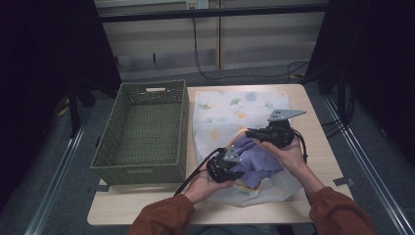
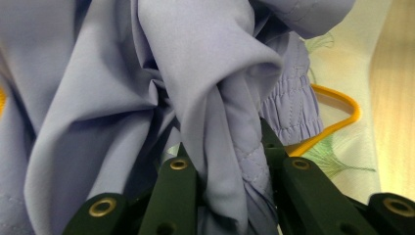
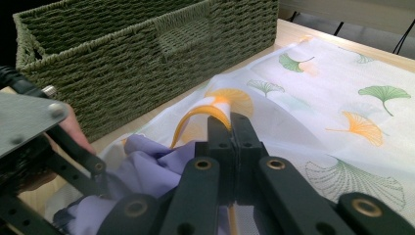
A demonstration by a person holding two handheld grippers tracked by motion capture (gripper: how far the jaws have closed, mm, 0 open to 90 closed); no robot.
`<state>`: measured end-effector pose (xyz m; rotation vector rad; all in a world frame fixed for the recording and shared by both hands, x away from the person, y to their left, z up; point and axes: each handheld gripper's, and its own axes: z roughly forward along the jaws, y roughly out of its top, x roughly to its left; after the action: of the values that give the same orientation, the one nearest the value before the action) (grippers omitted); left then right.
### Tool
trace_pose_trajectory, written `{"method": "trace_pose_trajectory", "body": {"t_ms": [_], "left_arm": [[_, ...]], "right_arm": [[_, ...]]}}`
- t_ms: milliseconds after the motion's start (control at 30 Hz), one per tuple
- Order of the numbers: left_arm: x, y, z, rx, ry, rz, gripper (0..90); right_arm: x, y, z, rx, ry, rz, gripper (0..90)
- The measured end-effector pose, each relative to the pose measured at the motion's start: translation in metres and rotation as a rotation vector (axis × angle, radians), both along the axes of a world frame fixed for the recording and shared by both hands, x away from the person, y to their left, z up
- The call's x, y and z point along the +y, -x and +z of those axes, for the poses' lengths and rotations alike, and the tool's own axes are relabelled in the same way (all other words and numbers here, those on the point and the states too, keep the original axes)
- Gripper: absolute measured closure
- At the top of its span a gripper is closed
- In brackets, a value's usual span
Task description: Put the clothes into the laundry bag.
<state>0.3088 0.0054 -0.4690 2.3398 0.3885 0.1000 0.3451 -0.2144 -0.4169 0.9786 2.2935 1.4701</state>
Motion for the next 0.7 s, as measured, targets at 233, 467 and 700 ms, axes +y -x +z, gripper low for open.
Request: {"method": "trace_pose_trajectory", "body": {"t_ms": [233, 467, 700], "left_arm": [[-0.001, -0.012, 0.004, -0.004, 0.018, 0.034, 75.7], [-0.003, -0.019, 0.009, -0.005, 0.053, 0.072, 75.6], [-0.004, -0.028, 0.006, 0.003, 0.071, 0.114, 75.6]], "right_arm": [[0.000, 0.000, 0.000, 0.002, 0.000, 0.004, 89.7], [0.001, 0.000, 0.001, 0.002, 0.001, 0.003, 89.6], [0.000, 0.001, 0.003, -0.001, -0.001, 0.003, 89.6]]}}
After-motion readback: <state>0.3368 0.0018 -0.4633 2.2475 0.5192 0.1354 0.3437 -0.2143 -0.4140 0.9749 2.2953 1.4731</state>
